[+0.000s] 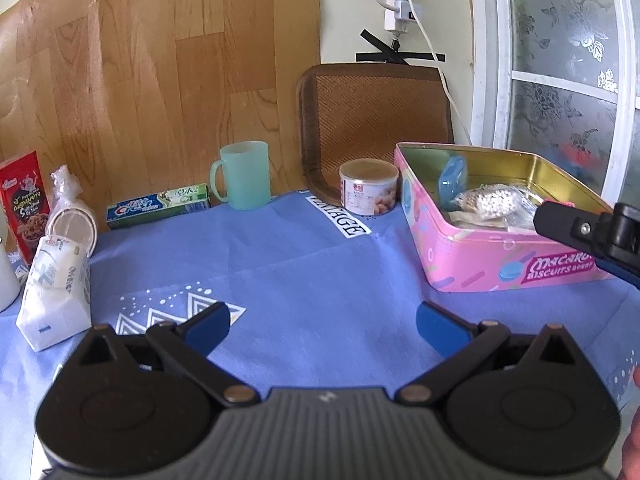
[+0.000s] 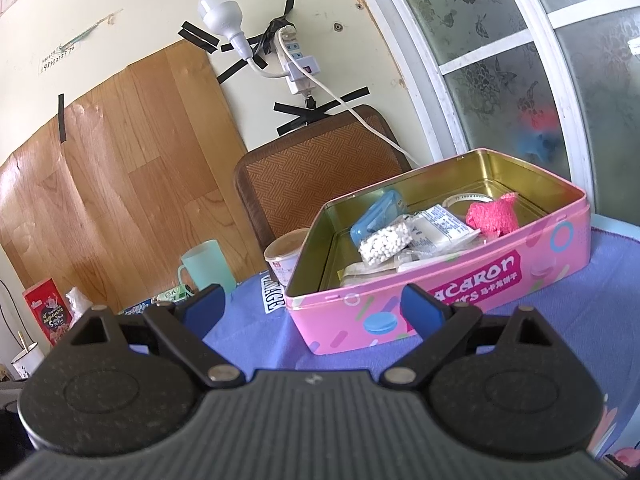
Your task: Organize soft objects
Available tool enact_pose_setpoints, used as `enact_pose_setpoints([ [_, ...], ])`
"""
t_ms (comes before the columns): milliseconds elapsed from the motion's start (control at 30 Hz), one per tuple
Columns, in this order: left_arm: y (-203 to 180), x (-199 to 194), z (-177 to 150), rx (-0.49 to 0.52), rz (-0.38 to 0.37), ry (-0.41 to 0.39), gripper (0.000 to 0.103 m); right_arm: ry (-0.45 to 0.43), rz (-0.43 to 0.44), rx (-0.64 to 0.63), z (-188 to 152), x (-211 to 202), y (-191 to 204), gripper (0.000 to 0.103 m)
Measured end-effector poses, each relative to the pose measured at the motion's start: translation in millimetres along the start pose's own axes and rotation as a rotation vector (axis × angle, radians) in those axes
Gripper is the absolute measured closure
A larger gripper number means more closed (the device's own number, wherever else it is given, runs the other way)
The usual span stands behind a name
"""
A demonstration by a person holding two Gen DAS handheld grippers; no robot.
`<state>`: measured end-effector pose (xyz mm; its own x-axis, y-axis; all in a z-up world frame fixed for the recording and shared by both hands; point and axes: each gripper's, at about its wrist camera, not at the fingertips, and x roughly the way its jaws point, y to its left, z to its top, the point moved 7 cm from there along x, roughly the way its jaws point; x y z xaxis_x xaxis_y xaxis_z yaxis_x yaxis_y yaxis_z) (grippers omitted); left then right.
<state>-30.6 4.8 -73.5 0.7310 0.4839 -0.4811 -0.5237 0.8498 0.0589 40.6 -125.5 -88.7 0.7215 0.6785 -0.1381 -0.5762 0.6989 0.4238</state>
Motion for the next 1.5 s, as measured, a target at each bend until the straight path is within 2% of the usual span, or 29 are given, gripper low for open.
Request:
enact_pose_setpoints([
  [300,-3,5,-5,-0.007,-0.049,0.042,0.000,0.010,-0.001,0.003,-2,1,-2,0.006],
  [800,-3,8,-7,0.015,-0.011,0.069,0.000,0.023,-0.003,0.010,-4,4,-4,0.006],
  [1267,-5,19,-18,-0.027,-0.071,0.167,0.000,0.039,-0.009,0.019,-6,6,-6,0.006],
  [1500,-5,21,-19,-0.030,-0.065,0.173,0.000,0.046,-0.009,0.024,-6,6,-8,0.006],
])
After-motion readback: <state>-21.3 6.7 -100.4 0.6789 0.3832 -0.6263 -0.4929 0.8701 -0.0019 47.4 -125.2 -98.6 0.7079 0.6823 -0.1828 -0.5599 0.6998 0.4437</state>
